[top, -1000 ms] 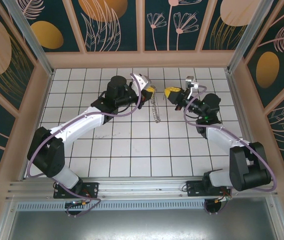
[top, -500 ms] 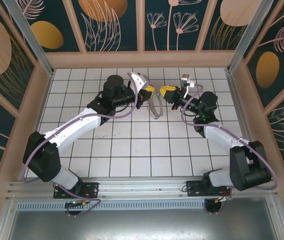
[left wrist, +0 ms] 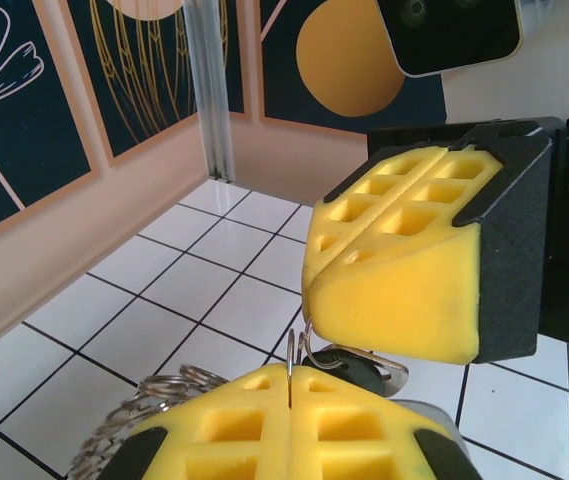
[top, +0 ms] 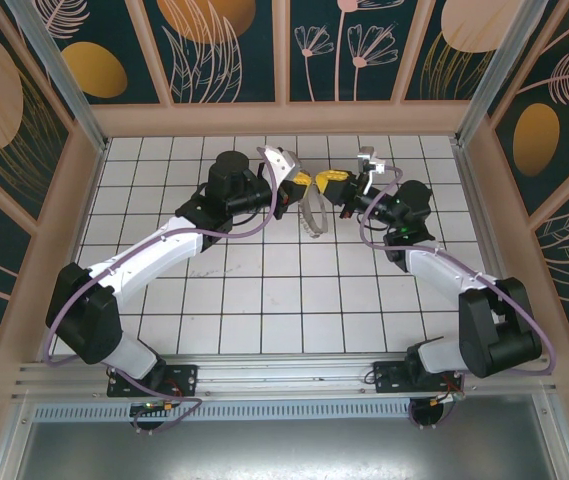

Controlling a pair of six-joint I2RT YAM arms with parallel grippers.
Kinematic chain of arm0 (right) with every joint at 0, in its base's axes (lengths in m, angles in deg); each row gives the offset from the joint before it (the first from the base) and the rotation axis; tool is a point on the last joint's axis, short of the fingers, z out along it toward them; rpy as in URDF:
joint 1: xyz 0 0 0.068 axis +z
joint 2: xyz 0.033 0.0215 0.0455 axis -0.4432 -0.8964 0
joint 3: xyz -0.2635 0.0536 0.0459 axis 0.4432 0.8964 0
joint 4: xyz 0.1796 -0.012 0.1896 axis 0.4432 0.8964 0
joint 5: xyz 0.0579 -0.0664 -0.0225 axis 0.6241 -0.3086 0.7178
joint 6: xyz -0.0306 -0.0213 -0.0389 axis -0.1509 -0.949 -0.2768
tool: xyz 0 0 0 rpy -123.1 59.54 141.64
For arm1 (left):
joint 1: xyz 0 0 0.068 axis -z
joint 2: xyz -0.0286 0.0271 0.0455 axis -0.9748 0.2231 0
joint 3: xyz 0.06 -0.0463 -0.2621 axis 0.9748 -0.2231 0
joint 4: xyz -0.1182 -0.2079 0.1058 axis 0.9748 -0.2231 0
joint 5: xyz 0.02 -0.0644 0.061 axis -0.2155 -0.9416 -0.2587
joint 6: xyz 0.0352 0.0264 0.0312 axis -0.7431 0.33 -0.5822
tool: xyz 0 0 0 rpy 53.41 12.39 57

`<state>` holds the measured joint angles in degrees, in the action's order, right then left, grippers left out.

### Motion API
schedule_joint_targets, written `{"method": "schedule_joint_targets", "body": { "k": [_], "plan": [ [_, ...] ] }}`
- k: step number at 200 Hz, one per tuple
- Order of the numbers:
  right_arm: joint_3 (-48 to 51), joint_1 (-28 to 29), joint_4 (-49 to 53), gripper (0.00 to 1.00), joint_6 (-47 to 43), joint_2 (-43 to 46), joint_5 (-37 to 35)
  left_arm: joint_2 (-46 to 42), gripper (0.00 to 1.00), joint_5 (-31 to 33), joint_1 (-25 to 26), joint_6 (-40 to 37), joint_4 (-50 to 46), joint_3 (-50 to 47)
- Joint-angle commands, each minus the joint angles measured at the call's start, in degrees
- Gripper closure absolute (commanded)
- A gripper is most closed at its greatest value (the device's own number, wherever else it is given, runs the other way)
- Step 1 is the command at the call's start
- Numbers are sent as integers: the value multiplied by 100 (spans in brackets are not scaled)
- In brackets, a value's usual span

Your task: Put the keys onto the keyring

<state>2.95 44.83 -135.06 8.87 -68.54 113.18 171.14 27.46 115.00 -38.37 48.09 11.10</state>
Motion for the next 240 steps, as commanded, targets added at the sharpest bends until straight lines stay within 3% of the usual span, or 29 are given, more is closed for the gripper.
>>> {"method": "schedule_joint_targets", "body": {
  "k": [1, 240],
  "plan": [
    [-252, 59, -171, 100, -116, -37, 94, -130, 100, -168, 51, -53, 64, 183],
    [-46, -103, -56, 100, -261, -232, -4, -308, 100, -49, 98, -39, 168, 148]
  ]
}}
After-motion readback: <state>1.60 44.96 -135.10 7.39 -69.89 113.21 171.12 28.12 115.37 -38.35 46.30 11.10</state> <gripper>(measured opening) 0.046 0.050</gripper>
